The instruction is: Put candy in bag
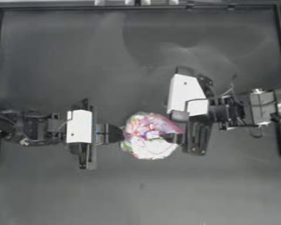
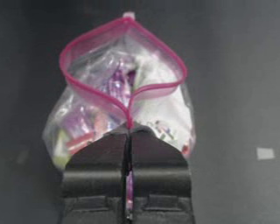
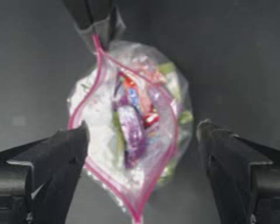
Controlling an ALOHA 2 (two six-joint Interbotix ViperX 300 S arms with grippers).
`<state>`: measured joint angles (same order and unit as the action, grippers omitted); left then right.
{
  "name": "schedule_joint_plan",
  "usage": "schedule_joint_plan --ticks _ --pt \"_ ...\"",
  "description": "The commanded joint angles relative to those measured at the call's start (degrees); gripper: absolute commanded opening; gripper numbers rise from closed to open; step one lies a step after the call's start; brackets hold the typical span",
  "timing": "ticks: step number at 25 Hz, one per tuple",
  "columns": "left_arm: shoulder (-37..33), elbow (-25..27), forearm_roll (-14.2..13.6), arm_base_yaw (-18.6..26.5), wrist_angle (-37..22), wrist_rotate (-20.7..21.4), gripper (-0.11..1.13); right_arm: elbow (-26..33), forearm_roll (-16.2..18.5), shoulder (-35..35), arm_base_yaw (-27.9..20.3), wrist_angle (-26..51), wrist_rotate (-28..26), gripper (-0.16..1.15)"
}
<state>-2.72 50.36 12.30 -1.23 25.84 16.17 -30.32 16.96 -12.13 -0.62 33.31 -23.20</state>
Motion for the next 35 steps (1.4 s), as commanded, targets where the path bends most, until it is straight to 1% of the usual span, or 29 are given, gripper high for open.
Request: schedule_joint_plan --ticks 1,6,12,35 --pt "-3.87 -0.97 -0.62 -0.09 0.18 0.09 0.06 0.18 -0.09 -2.29 0.18 -0.26 -0.09 1.00" --pt "-5.71 -0.53 -1.14 -0.09 0.18 0.18 0.06 -0.09 -0.09 -2.90 0.26 -0.35 -0.09 1.00" --pt "-7.56 0.70 -0.97 0.00 0.18 1.05 0.06 -0.35 0.35 -3.52 0.26 -0.09 -0.70 1.00" --pt "-8.35 4.04 -0.62 0.62 0.18 1.14 0.06 -1.14 0.35 -3.96 0.53 -0.44 -1.05 1.00"
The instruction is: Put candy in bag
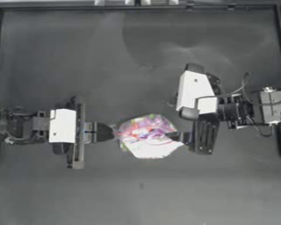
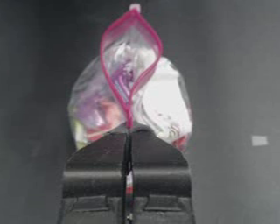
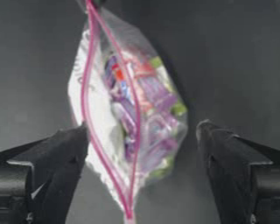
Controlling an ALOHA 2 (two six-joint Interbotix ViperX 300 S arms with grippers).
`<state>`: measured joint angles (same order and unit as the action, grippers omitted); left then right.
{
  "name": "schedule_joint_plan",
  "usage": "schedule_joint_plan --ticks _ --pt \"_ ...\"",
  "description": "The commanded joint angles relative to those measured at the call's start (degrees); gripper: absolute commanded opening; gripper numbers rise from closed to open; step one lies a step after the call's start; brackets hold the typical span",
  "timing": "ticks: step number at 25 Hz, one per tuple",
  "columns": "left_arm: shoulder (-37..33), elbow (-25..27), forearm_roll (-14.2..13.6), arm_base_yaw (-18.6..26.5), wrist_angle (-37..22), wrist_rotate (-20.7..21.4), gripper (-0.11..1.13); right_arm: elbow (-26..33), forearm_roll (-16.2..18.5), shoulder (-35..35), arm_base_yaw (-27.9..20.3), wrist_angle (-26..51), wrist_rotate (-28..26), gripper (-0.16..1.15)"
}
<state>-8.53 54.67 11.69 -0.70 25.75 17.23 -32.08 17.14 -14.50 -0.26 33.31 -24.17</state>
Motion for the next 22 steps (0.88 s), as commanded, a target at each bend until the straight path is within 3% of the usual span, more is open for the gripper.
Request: schedule_joint_plan --ticks 1,5,9,12,16,18,19,22 --pt "-2.55 -0.18 0.00 0.18 0.26 0.09 0.06 0.62 0.18 -1.58 0.18 -0.44 -0.09 1.00" --pt "-2.46 -0.18 0.00 0.18 0.26 0.09 0.06 0.53 0.09 -1.58 0.18 -0.44 -0.09 1.00" --pt "-2.20 -0.44 -0.09 0.18 0.18 0.18 0.15 0.44 0.18 -1.58 0.18 -0.53 -0.09 1.00" --pt "-1.85 -0.62 -0.26 0.18 0.26 0.18 0.36 0.44 0.18 -1.49 0.18 -0.88 -0.09 0.99" --pt "-1.23 -0.97 -0.09 0.18 0.53 0.09 0.85 0.44 0.26 -1.49 0.18 -0.88 -0.09 0.99" --pt "-0.97 -1.41 0.00 0.18 0.53 0.09 1.04 0.44 0.26 -1.41 0.18 -0.88 -0.09 1.00" --pt "-0.79 -1.41 0.00 0.18 0.44 0.09 1.08 0.35 0.18 -1.49 0.18 -0.88 -0.09 1.00" --pt "-0.62 -1.49 0.00 0.26 0.35 0.09 1.00 0.35 0.18 -1.41 0.18 -0.88 -0.09 1.00"
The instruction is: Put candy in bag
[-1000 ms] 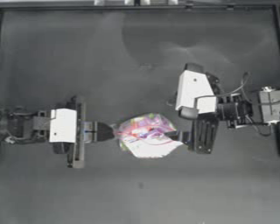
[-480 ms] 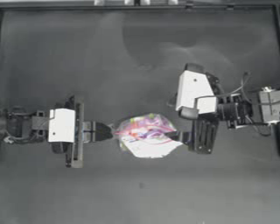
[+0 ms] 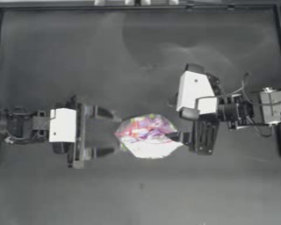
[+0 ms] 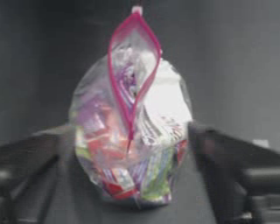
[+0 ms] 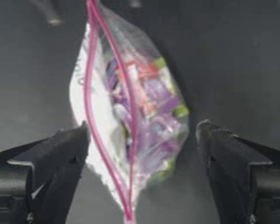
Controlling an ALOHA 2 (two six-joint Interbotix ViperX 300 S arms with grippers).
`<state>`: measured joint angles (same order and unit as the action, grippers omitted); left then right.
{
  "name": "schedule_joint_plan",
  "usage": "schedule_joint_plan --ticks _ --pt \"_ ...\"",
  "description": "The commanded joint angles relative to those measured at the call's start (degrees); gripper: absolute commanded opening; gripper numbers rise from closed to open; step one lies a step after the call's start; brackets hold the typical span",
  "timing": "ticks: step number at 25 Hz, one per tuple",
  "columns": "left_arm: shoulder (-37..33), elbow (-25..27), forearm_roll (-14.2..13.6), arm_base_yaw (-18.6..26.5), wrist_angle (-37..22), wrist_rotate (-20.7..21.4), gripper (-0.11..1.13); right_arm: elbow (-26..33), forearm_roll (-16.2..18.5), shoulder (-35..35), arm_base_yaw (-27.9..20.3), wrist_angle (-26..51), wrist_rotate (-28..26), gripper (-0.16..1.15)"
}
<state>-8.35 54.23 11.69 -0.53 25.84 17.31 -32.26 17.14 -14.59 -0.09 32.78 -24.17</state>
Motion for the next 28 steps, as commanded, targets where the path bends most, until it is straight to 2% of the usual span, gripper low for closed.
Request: schedule_joint_plan --ticks 1,8,17,28 --pt "-0.79 -1.05 0.00 0.09 0.18 0.00 0.98 0.53 0.26 -1.32 0.00 -0.35 -0.09 0.99" --pt "-2.64 -1.05 0.00 0.88 -1.67 0.00 1.01 0.35 0.26 -1.41 0.00 -0.35 0.09 0.99" --pt "-11.34 -0.70 0.00 2.64 -12.04 0.00 1.01 -2.72 1.05 -4.66 0.00 -3.16 0.35 0.99" --pt "-20.04 0.35 0.00 3.34 -20.74 -0.18 1.00 -10.11 1.67 -11.87 0.00 -7.73 0.18 0.99"
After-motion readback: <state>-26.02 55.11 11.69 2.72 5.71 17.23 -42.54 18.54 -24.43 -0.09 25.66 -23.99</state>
